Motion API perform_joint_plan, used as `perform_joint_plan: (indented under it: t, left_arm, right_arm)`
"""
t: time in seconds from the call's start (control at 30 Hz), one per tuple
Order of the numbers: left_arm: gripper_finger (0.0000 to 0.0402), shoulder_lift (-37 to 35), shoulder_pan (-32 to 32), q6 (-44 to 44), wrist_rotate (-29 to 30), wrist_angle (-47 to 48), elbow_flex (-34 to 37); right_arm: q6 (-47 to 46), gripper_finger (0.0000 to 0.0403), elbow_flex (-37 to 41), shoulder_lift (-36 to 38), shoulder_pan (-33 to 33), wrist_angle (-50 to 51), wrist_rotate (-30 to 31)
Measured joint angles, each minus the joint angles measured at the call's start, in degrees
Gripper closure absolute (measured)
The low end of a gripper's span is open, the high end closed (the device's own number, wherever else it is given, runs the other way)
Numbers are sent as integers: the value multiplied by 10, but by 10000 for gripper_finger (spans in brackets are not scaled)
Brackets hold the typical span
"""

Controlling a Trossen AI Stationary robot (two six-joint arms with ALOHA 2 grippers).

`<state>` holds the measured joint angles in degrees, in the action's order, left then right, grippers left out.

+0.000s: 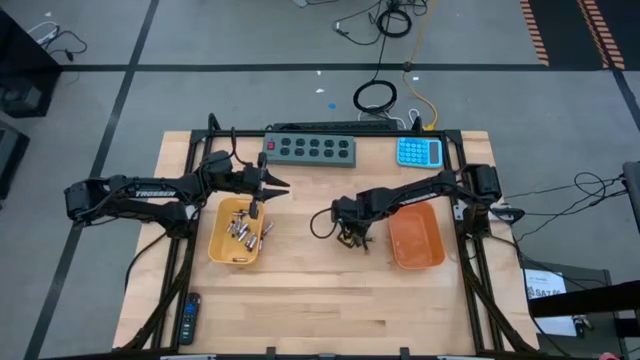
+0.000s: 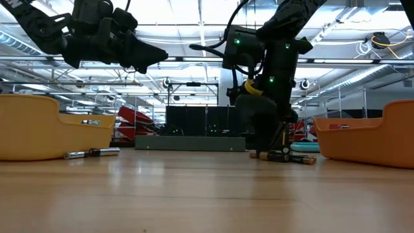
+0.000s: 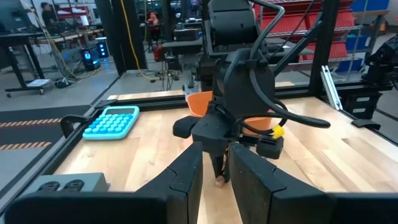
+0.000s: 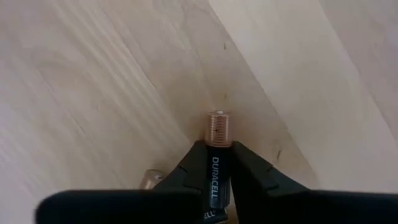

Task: Sort batteries
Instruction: Put the black battery into the orange bin

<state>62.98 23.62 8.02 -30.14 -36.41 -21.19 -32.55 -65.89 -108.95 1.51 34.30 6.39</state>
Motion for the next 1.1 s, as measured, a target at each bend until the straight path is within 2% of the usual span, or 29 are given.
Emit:
perform_joint_plan:
  t: [0.2, 0.33, 0.43, 0.6, 0.77, 0.9, 1.0, 1.1]
  left_arm:
    - [314, 0, 0, 0, 1, -1, 0]
    - [314, 0, 0, 0, 2, -1, 0]
    - [314, 0, 0, -1, 2, -1, 0]
    - [314, 0, 0, -1, 2, 0, 0]
    - [314, 0, 0, -1, 2, 0, 0]
    - [314, 0, 0, -1, 2, -1, 0]
    - [314, 0, 0, -2, 2, -1, 0]
    - [314, 0, -1, -14, 2, -4, 0]
  right_arm:
    - [30, 381, -2, -1, 7, -4, 6]
    - [55, 381, -17, 7, 8, 15, 31]
    - [67, 381, -38, 35, 10, 31, 48]
    - [65, 381, -55, 99, 3, 118, 73]
    - [3, 381, -58, 188, -31, 235, 64]
    - [-80, 381, -41, 216, -70, 345, 48]
    - [-117, 380, 5, 225, -98, 361, 25]
    - [-145, 350, 65, 233, -118, 342, 24]
